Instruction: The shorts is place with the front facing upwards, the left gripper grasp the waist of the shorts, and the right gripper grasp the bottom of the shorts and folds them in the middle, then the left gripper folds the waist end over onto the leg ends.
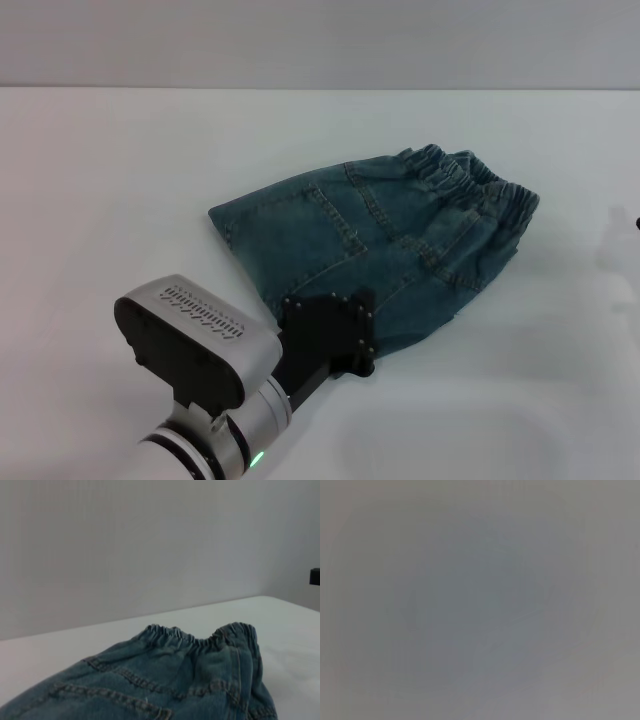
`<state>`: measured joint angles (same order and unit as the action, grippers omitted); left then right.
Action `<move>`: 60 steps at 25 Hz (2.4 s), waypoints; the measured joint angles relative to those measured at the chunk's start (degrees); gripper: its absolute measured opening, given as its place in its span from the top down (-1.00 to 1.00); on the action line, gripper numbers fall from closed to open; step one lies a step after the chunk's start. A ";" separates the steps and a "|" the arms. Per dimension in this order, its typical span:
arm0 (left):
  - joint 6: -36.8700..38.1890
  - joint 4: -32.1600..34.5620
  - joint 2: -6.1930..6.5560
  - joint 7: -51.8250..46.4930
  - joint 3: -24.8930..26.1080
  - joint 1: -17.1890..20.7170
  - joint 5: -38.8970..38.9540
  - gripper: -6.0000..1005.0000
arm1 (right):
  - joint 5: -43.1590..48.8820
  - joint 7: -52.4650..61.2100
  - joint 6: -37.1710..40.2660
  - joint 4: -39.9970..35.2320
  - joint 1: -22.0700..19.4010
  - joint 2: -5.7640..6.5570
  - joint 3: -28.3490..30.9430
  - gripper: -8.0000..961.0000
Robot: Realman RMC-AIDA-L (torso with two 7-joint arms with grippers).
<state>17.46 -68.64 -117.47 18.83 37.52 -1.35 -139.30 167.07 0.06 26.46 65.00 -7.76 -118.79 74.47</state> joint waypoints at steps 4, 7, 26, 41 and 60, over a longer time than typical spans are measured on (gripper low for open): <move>3.74 1.22 -0.13 -0.15 -1.03 -0.11 0.01 0.99 | 0.00 -0.08 -0.01 -0.07 0.17 -0.01 -0.08 0.99; 6.51 2.72 -0.19 -1.11 -1.81 -0.34 0.03 0.98 | 0.00 -0.13 -0.04 -0.07 0.20 -0.03 -0.07 0.99; 11.69 15.64 -0.39 -16.57 -2.62 -8.06 0.18 0.91 | 0.01 -0.23 -0.32 0.87 -0.50 -0.20 -0.26 0.98; 16.47 27.73 -0.65 -26.37 -2.24 -18.16 0.09 0.86 | -0.18 0.03 -0.45 3.01 -2.00 -0.30 -0.90 0.99; 19.04 35.92 -0.66 -29.34 -1.54 -25.75 0.08 0.79 | -0.35 -0.11 -0.47 4.10 -3.19 -0.39 -3.03 0.98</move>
<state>36.50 -32.72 -118.13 -10.51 35.98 -27.10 -139.23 166.72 -0.05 25.99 69.10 -10.95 -119.18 71.44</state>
